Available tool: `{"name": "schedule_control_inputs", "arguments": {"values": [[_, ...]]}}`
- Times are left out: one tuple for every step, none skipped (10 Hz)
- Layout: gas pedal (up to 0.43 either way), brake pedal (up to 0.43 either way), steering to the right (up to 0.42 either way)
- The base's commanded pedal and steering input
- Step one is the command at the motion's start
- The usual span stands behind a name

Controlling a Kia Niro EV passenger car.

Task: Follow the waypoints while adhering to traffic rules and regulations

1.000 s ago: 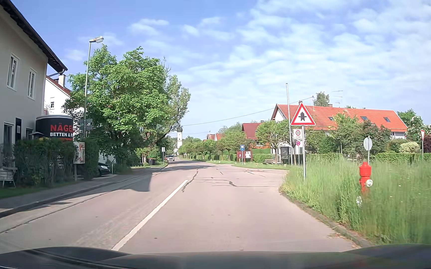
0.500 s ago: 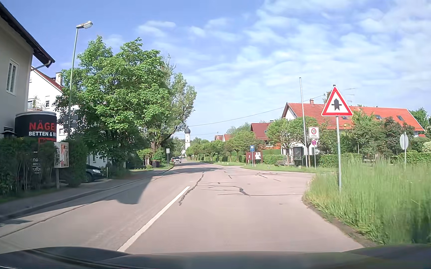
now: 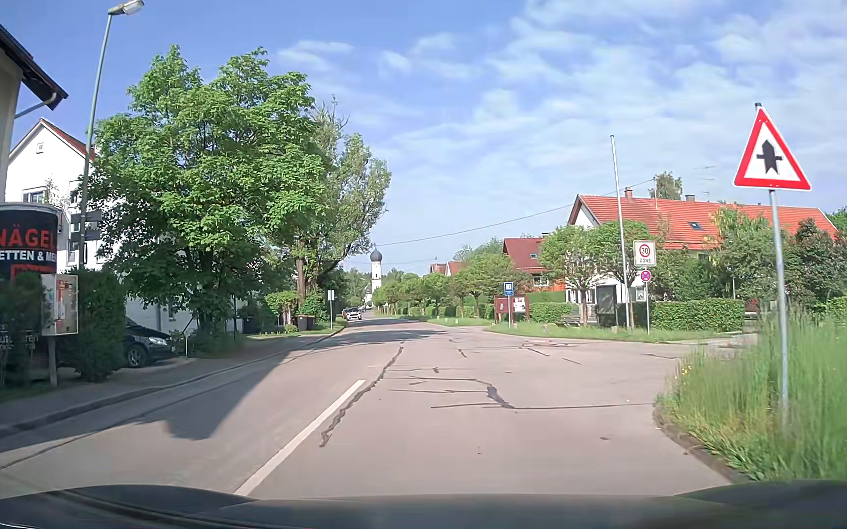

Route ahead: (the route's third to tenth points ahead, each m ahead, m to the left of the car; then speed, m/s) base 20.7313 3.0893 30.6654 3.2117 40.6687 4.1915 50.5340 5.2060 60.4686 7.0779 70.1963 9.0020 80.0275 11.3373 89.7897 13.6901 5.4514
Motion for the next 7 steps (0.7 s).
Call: {"name": "schedule_control_inputs", "arguments": {"values": [[0.098,0.000,-0.005],[0.098,0.000,-0.004],[0.098,0.000,-0.003],[0.098,0.000,-0.002],[0.098,0.000,-0.001],[0.098,0.000,-0.001],[0.098,0.000,-0.001]]}}
